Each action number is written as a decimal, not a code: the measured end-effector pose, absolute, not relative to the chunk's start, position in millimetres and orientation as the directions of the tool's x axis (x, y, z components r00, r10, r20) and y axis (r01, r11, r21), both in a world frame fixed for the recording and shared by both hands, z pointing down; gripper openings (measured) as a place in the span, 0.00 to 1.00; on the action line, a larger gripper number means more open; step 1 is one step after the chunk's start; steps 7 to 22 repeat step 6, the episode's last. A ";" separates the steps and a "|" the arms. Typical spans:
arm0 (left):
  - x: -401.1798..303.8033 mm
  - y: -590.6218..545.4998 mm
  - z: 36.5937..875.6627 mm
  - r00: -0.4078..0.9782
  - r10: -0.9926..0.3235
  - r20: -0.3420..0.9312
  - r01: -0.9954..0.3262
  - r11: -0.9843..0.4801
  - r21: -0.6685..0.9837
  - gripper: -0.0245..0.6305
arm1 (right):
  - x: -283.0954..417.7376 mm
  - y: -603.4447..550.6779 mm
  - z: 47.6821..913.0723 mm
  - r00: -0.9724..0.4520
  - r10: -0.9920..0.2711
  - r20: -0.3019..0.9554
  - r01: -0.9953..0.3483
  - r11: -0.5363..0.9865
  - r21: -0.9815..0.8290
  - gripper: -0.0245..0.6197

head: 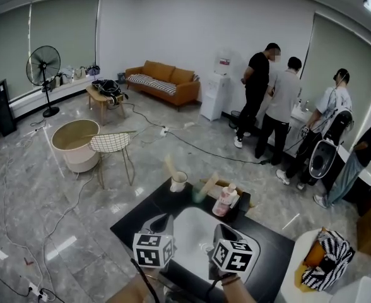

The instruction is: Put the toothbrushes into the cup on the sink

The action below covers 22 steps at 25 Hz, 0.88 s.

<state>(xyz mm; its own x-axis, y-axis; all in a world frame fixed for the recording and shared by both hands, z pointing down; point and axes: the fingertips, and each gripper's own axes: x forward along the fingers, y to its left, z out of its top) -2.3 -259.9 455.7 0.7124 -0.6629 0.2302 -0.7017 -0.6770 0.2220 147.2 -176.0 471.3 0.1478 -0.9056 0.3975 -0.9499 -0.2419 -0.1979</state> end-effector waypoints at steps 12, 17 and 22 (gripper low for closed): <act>0.9 -258.4 454.1 0.723 -0.653 0.228 -0.691 -0.689 0.219 0.05 | 147.3 -170.7 469.6 0.160 -0.905 0.394 -0.947 -0.254 -0.197 0.04; 0.9 -258.4 454.1 0.723 -0.653 0.228 -0.691 -0.689 0.219 0.05 | 147.3 -170.7 469.6 0.160 -0.905 0.394 -0.947 -0.254 -0.197 0.04; 0.9 -258.4 454.1 0.723 -0.653 0.228 -0.691 -0.689 0.219 0.05 | 147.3 -170.7 469.6 0.160 -0.905 0.394 -0.947 -0.254 -0.197 0.04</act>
